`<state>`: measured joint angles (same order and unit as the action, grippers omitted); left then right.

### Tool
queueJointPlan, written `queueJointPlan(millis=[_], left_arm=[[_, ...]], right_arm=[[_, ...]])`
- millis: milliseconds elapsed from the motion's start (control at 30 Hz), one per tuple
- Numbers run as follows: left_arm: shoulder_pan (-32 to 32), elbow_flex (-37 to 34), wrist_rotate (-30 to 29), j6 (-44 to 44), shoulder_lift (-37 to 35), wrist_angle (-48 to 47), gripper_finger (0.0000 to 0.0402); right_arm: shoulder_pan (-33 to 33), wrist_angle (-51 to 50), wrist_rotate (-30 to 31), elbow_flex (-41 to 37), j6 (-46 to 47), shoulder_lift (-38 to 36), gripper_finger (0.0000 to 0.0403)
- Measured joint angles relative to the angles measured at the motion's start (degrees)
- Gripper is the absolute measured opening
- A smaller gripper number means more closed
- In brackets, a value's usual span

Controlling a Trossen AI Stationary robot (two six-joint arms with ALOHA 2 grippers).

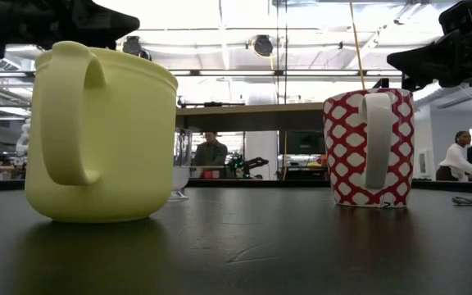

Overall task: Stack small to large cups/mugs on shelf
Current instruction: Put the transparent mug on the shelf

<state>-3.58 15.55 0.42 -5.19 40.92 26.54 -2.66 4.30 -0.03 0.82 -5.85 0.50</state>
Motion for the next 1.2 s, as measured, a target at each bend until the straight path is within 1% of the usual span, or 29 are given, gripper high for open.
queueJointPlan(millis=[167, 333, 467, 733, 900, 1033, 1200], left_arm=[[3.1, 0.8, 5.2, -1.5, 3.4, 1.5, 0.0000], [4.4, 5.1, 8.6, -1.3, 7.9, 0.4, 0.0000], [4.5, 9.4, 9.0, 0.1, 12.2, -1.5, 0.0000], [4.6, 15.0, 12.5, 1.7, 21.1, -3.0, 0.0000], [4.6, 18.7, 13.2, 2.4, 26.1, -7.5, 0.0000], [4.6, 22.2, 13.3, 2.5, 28.7, -11.0, 0.0000], [4.6, 25.3, 14.6, 3.2, 30.0, -14.4, 0.0000]], right_arm=[[0.0, -0.8, 0.0, 0.0, 0.0, 0.0, 0.0000], [0.0, -1.6, 0.0, 0.0, 0.0, 0.0, 0.0000], [0.0, -2.3, 0.0, 0.0, 0.2, 0.0, 0.0000], [0.0, -2.3, 0.0, 0.0, 0.2, 0.0, 0.0000], [0.0, -2.3, 0.0, 0.0, 0.2, 0.0, 0.0000], [0.0, -2.3, 0.0, 0.0, 0.2, 0.0, 0.0000], [0.0, -2.4, 0.0, 0.0, 0.2, 0.0, 0.0000]])
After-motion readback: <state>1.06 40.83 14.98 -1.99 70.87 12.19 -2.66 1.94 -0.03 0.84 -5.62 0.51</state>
